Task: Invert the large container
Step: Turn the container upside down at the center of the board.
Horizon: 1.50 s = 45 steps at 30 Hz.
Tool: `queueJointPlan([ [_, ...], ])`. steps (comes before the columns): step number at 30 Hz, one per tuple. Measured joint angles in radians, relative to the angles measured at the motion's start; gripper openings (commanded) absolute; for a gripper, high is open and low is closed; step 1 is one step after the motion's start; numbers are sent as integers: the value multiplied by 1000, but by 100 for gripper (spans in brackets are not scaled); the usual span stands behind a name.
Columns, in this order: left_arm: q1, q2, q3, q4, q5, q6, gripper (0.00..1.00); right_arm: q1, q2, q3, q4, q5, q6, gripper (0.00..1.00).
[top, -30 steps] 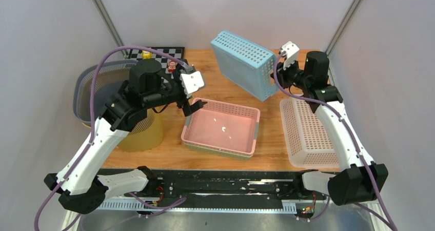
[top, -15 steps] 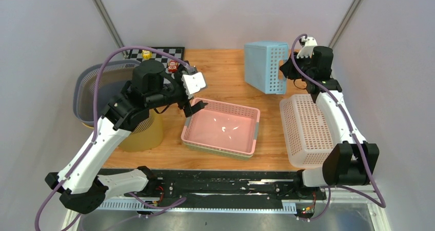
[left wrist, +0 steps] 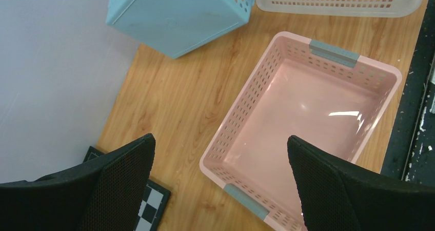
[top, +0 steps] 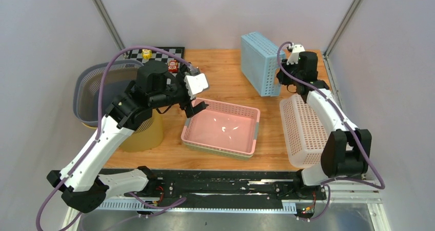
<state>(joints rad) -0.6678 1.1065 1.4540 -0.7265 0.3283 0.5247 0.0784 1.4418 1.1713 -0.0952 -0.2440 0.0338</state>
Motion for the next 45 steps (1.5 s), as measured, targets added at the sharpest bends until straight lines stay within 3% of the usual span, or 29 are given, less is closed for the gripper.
queueJointPlan([
  [13, 1, 2, -16, 0, 0, 14, 100, 43, 239, 32, -1, 106, -14, 2],
  [25, 4, 2, -32, 1, -8, 19, 100, 46, 307, 93, 19, 84, 89, 2],
  [45, 4, 2, -35, 7, -8, 21, 100, -35, 338, -7, 191, -265, 400, 3],
])
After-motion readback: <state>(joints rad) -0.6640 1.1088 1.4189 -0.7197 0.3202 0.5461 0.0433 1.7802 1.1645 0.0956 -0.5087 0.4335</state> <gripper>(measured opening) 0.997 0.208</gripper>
